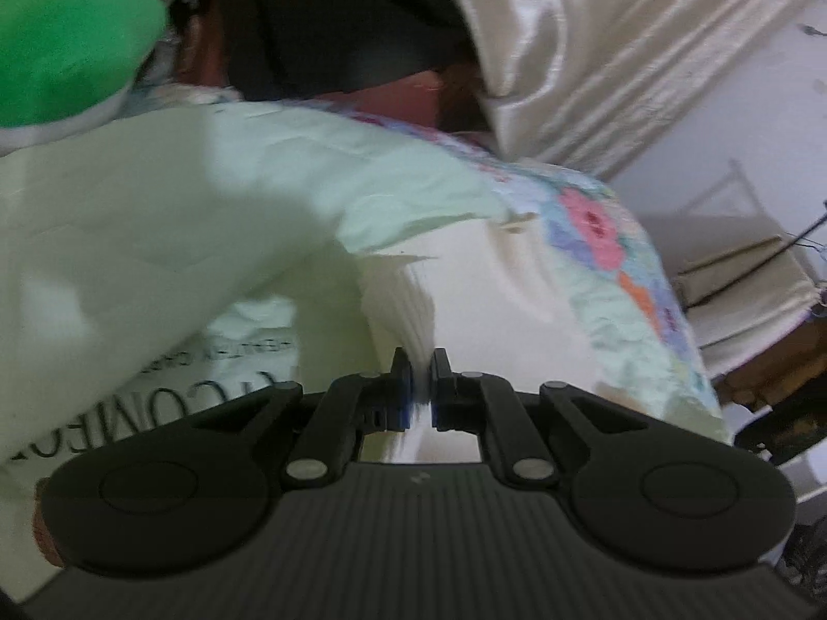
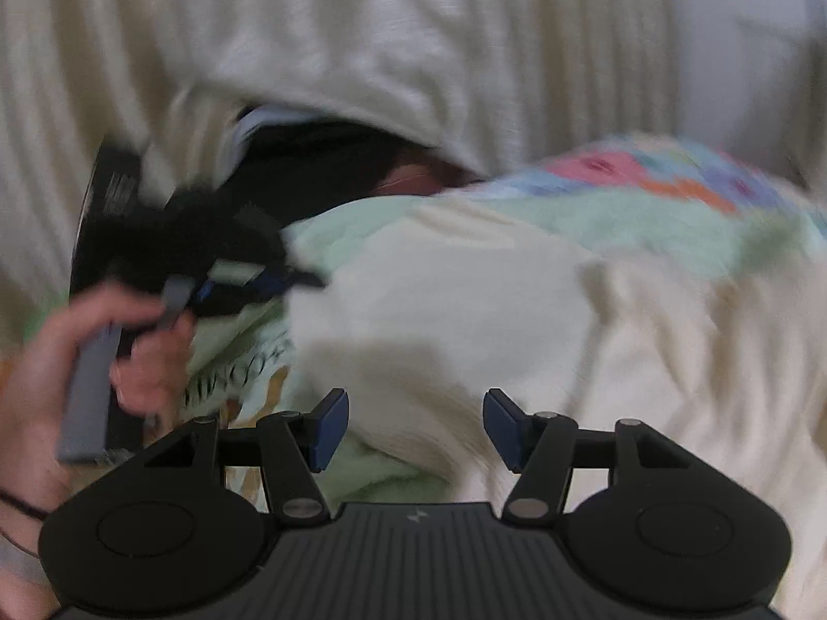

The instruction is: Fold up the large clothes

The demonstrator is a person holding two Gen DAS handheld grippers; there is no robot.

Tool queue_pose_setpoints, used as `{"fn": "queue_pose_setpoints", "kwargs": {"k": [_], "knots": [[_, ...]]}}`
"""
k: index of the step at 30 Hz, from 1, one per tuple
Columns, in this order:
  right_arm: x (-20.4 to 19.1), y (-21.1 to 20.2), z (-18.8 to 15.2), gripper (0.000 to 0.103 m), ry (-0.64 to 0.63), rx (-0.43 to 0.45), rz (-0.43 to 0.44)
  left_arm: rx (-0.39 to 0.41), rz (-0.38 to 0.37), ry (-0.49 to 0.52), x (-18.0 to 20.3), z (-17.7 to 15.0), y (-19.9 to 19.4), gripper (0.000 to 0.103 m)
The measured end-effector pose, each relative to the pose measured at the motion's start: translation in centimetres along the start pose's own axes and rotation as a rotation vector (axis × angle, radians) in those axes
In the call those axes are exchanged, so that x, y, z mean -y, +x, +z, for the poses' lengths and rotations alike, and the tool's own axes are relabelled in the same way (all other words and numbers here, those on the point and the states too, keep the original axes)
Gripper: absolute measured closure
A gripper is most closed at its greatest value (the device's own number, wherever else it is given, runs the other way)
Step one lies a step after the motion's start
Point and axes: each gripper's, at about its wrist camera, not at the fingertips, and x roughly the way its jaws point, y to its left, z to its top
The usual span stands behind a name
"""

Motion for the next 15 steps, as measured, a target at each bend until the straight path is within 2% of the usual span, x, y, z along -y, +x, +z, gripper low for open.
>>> {"fn": "queue_pose_setpoints", "kwargs": {"k": [1, 4, 9, 11, 12, 13, 15], "knots": [[-0.4, -0.1, -0.5, 0.044, -0.024, -0.004, 0.002, -0.003, -0.013, 0.001, 0.1, 0.0, -0.4, 0.097], [-2.6, 4.0, 0.6, 0.044, -0.071, -0.035, 0.019, -0.025, -0.049, 0.011, 0.0, 0.2, -1.3, 0.097], [-4.3, 8.0, 1.5, 0.046, -0.117, -0.066, 0.021, -0.071, -0.031, 0.042, 0.5, -0.2, -0.8, 0.097], [-3.3, 9.0, 2.1, 0.069, -0.036, -0.106, 0.065, -0.080, -0.054, 0.061, 0.9, -0.4, -1.0, 0.097], [-2.4, 9.5, 2.6, 0.096, 0.027, -0.133, 0.097, -0.083, -0.070, 0.075, 1.2, -0.5, -1.1, 0.097], [-1.6, 9.9, 3.0, 0.095, 0.080, -0.151, 0.122, -0.087, -0.093, 0.114, 2.1, -0.7, -1.4, 0.097], [0.9, 8.4, 3.4, 0.095, 0.230, -0.124, 0.156, -0.095, -0.142, 0.192, 4.0, -1.0, -2.0, 0.097]]}}
